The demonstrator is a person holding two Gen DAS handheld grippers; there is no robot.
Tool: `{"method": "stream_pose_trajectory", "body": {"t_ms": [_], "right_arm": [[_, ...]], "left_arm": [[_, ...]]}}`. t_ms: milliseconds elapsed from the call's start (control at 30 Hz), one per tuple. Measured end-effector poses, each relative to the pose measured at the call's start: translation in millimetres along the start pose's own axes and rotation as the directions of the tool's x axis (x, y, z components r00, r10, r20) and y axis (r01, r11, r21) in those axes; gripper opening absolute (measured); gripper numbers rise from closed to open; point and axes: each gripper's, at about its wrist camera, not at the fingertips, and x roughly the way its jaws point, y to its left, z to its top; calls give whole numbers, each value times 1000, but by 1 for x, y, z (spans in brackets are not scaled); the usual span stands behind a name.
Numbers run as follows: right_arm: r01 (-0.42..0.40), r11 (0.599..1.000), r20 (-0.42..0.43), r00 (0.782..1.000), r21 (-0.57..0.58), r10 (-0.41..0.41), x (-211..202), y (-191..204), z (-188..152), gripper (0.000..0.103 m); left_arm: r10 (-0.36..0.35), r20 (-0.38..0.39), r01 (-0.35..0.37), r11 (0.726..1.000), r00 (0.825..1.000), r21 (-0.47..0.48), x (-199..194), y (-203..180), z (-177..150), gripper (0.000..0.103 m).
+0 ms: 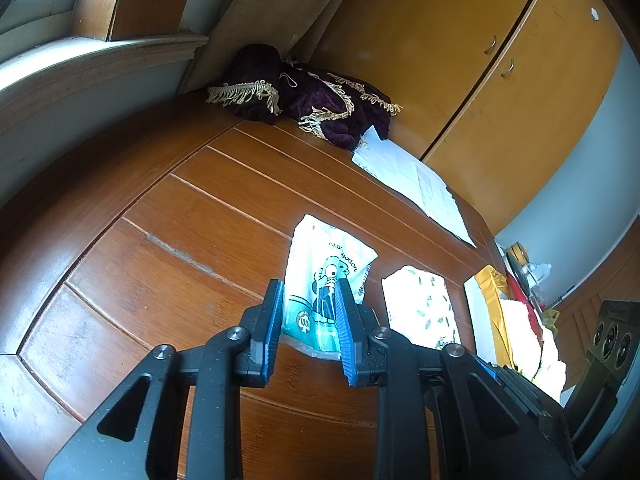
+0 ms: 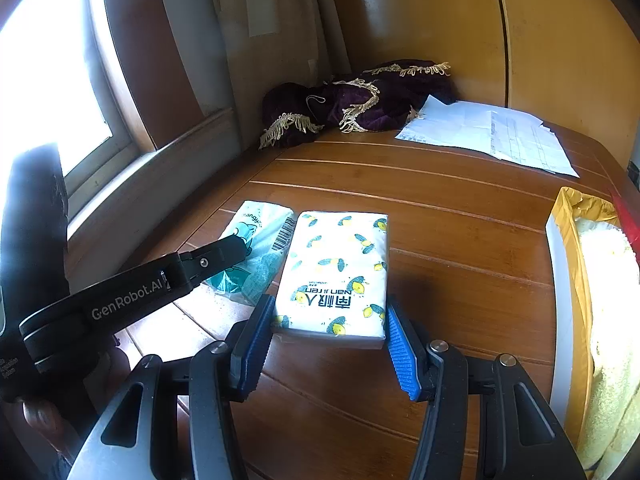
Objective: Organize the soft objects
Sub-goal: 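Hold the blue pack in the left tool while the right tool holds the white pack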
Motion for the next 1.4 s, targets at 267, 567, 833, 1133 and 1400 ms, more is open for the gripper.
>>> {"method": "stream_pose_trajectory", "body": {"t_ms": [267, 567, 833, 1133, 1400], "right_arm": [[5, 1000, 2, 1000, -5, -5, 0, 1, -1, 55], [6, 1000, 2, 1000, -8, -6, -2, 1, -1, 55], [7, 1000, 1, 1000, -11, -7, -2, 1, -1, 55], [10, 1000, -1, 1000, -12, -10, -2, 1, -1, 55], [13, 1000, -1, 1000, -12, -13, -2, 1, -1, 55]], "left_arm": [[1, 1, -1, 1000, 1000, 2, 0, 0, 0, 23], [1, 1, -1, 1000, 1000, 4, 0, -1, -1, 23], [2, 1, -2, 1000, 1000, 5, 0, -1, 0, 23], [1, 0, -1, 1000, 1000, 5, 0, -1, -1, 23], [0, -4, 0, 1000, 1000, 5, -1, -1, 0, 23]]}}
